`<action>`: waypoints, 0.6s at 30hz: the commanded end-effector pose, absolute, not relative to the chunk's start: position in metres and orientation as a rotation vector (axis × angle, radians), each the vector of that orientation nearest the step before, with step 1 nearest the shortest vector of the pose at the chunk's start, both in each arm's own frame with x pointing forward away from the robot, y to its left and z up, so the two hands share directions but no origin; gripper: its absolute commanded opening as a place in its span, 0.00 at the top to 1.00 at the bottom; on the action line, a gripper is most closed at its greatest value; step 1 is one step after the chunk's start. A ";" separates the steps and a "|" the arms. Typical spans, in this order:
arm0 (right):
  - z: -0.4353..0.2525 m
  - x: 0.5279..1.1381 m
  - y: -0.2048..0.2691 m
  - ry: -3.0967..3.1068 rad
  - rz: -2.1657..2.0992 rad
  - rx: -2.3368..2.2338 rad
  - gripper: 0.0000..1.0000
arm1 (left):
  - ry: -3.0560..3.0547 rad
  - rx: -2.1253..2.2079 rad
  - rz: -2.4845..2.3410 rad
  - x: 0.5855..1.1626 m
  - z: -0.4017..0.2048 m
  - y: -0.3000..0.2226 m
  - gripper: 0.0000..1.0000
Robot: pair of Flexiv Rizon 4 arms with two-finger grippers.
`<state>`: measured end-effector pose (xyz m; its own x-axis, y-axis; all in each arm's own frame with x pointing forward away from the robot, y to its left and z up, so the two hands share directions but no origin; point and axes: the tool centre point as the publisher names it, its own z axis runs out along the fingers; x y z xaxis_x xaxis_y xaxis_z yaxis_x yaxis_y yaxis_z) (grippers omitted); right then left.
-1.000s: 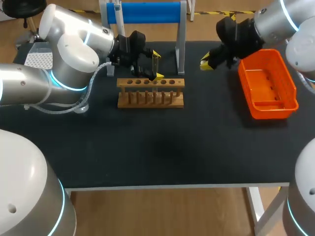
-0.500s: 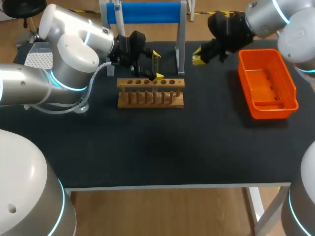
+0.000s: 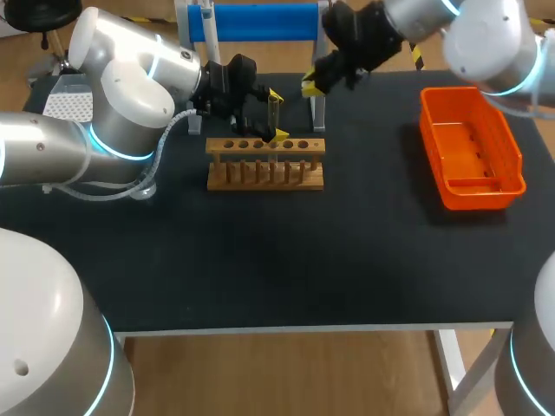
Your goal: Invert the test tube, pick up the pipette, mount the tip to pipette, aspirate from beaker and dispense into the tube, eject the tip, return the pipette, and cap with the stopper.
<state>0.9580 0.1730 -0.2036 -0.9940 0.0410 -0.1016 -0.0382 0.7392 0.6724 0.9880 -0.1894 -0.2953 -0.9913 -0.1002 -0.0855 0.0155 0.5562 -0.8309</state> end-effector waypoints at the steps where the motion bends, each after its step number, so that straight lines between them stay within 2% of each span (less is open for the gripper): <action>1: -0.203 0.966 0.188 2.853 1.082 -0.018 1.00 | 2.666 -0.071 -1.421 0.989 -0.295 -0.190 0.00; 18: -0.204 0.967 0.208 2.879 1.068 -0.034 1.00 | 2.666 -0.071 -1.421 0.989 -0.295 -0.190 0.00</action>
<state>0.9642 0.2046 -0.2056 -0.9969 0.0062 -0.0786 -0.0471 0.7523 0.6572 0.9880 -0.1894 -0.2953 -0.9913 -0.1002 -0.0856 0.0155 0.5561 -0.8310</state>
